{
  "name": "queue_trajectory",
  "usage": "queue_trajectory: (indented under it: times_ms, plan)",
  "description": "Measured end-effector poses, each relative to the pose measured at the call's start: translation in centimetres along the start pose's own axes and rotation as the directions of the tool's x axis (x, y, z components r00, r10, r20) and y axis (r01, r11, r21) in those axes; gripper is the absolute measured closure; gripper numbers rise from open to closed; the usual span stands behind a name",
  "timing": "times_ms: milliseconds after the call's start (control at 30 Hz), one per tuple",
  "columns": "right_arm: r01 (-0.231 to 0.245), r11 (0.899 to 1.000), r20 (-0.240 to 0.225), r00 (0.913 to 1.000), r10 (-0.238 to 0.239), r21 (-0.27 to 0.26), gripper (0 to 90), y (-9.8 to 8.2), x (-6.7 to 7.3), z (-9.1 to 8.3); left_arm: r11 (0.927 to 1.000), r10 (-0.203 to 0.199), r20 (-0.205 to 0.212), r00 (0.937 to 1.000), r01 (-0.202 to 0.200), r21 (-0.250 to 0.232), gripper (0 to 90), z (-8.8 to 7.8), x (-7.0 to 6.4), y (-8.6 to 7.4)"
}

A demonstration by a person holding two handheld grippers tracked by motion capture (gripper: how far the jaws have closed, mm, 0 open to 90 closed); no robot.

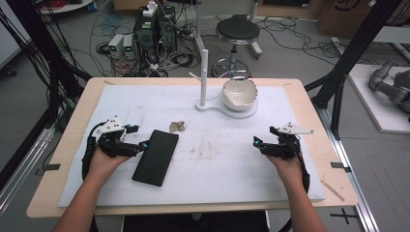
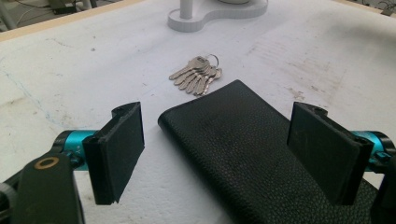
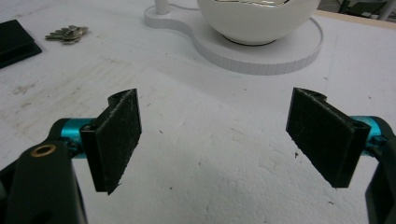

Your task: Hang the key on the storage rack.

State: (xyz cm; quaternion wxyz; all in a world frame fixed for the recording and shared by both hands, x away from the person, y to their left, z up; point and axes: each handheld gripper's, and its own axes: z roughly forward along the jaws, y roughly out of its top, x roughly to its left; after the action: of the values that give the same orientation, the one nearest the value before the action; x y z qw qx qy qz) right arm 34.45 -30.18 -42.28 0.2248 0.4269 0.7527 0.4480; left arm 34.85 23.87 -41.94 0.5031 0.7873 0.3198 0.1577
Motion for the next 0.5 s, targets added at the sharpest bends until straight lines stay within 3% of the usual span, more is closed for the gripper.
queue_trajectory:
  times_ms: [300, 400, 433, 500]
  plan:
    - [-0.004, 1.000, -0.050, 0.9988, 0.004, -0.005, 18.4, 0.5, 0.5, 0.1, 1.0000, 0.002, 0.002, 1.0000, -0.002, -0.001, 18.8, -0.1, 0.0, 0.0]
    - [0.003, 1.000, -0.079, 0.9969, -0.003, 0.009, 18.4, 0.9, 0.9, 0.5, 1.0000, 0.001, -0.001, 1.0000, -0.001, -0.001, 18.8, -0.2, 0.0, 0.0]
    - [0.013, 1.000, -0.115, 0.9933, -0.009, 0.027, 18.4, 1.4, 1.2, 1.0, 1.0000, 0.000, -0.005, 1.0000, 0.000, -0.003, 18.8, -0.4, 0.0, 0.0]
    - [0.014, 0.999, -0.126, 0.9920, -0.009, 0.033, 18.3, 1.7, 1.4, 1.1, 1.0000, 0.000, -0.007, 1.0000, 0.000, -0.004, 18.8, -0.5, 0.1, 0.0]
